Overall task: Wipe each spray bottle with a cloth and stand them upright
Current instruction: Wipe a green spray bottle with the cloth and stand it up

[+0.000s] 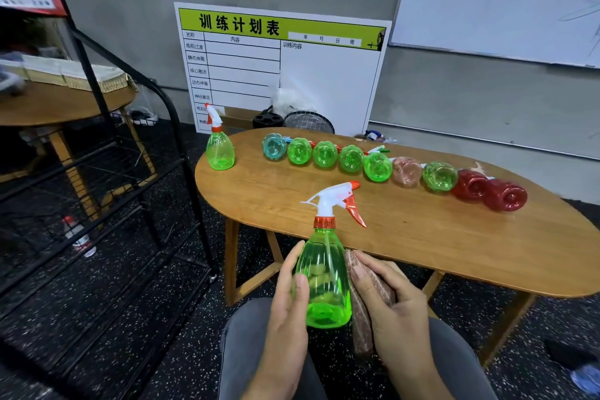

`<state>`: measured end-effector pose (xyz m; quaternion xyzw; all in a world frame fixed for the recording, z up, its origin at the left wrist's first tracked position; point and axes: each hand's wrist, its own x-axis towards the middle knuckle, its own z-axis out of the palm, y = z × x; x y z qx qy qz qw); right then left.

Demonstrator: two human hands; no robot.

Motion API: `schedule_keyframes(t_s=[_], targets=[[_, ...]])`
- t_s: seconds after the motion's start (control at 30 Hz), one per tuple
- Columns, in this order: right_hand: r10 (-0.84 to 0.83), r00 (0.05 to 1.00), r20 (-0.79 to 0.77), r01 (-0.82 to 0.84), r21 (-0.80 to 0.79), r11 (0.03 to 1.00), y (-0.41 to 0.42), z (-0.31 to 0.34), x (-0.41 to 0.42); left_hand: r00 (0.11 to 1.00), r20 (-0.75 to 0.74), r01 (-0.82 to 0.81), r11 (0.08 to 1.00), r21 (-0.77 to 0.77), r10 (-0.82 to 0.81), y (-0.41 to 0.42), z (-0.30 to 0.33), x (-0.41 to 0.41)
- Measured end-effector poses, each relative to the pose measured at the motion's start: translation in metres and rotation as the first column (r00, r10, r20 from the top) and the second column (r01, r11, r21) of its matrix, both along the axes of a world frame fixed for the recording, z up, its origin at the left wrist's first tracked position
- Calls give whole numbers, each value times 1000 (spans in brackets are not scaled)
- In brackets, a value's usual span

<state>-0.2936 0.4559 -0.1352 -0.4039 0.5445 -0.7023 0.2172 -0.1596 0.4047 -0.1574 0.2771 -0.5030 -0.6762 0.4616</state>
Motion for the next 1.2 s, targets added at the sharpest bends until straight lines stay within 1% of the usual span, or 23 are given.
schedule_keyframes(t_s=[0.07,0.13,0.23,0.3,0.37,0.43,0.57,0.63,0.7,0.77,0.8,0.83,0.9,0.93,0.97,1.0,1.03,1.1,1.13,1.17,1.2], targets=[[11,1000,-8,-11,2,1000,0,0,1,1000,16,0,999,-42,1,0,0,0],[19,998,-55,-19,13,1000,1,1,1,1000,27,-1,998,-58,2,0,0,-1],[46,974,-224,-37,44,998,-1,9,-6,999,-6,-45,998,-45,45,-1,-1,-2],[25,932,-362,-12,39,999,-7,20,-13,998,-24,-59,997,-48,58,-2,-2,-3],[-27,874,-485,39,15,999,-15,34,-17,998,-39,-57,997,-47,55,-3,-2,-4],[-47,808,-587,56,-4,998,-27,48,-20,997,-45,-72,996,-51,70,-3,-1,-4],[57,609,-791,14,83,996,-52,58,-27,995,-28,-93,994,-62,91,-1,2,-4],[36,528,-849,62,81,995,-60,63,-32,995,-28,-92,994,-61,90,-1,2,-3],[-50,500,-864,138,23,990,-66,72,-36,996,-18,-85,994,-62,84,-1,1,-2],[-125,507,-853,196,-28,980,-70,79,-39,997,-15,-78,995,-56,77,0,2,-2],[-128,513,-848,196,-30,980,-72,80,-39,997,-16,-75,996,-51,74,0,2,-2],[-94,523,-847,164,-9,987,-73,79,-37,997,-17,-73,996,-45,72,0,3,-2],[43,548,-835,23,67,998,-72,73,-33,997,-22,-77,997,-27,76,0,3,-2],[102,549,-829,-38,98,994,-71,70,-31,996,-26,-81,997,-19,81,0,3,-1],[133,542,-830,-65,116,991,-71,69,-31,996,-27,-86,996,-14,86,0,3,-1],[127,535,-835,-52,118,992,-73,70,-33,996,-26,-87,996,-15,87,0,3,-1],[87,533,-841,-6,100,995,-74,73,-36,996,-24,-84,996,-19,83,1,4,-1],[-47,523,-851,132,27,991,-77,80,-43,997,-23,-72,997,-26,71,2,4,-1],[-90,524,-847,173,3,985,-77,82,-45,998,-23,-67,997,-26,66,2,4,0],[-87,532,-842,175,9,984,-78,82,-45,998,-25,-64,998,-24,63,1,4,0],[-39,543,-839,136,43,990,-78,81,-43,998,-25,-63,998,-21,63,0,3,0]])
